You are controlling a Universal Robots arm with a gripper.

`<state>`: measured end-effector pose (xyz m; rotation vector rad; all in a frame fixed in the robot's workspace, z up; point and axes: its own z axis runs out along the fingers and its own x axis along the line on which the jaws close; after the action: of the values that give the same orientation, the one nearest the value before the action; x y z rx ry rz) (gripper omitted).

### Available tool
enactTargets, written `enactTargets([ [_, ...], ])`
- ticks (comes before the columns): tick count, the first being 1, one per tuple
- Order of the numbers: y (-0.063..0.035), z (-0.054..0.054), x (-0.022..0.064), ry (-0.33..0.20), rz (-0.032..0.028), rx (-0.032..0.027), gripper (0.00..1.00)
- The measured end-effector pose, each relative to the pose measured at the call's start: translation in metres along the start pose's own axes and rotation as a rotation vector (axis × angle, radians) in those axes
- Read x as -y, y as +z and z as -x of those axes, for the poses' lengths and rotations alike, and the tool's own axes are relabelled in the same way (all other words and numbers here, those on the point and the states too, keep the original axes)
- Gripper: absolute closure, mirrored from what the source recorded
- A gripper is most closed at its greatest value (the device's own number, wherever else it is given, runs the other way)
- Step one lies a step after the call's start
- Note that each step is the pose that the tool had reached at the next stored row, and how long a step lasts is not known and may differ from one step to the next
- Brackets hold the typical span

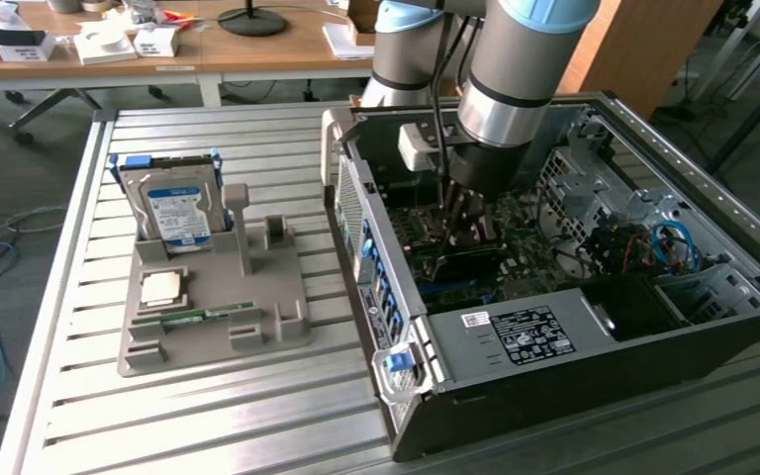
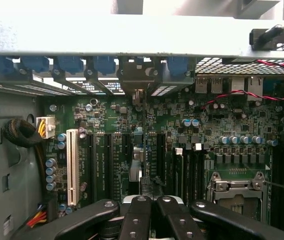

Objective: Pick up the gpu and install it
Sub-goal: 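Press down on the gpu until it lock into place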

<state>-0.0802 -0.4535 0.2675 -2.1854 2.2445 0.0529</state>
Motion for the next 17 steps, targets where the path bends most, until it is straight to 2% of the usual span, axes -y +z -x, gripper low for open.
enactTargets([
  [17, -0.0002, -0.0020, 0.0002, 0.000, 0.0000, 0.0017, 0.89],
])
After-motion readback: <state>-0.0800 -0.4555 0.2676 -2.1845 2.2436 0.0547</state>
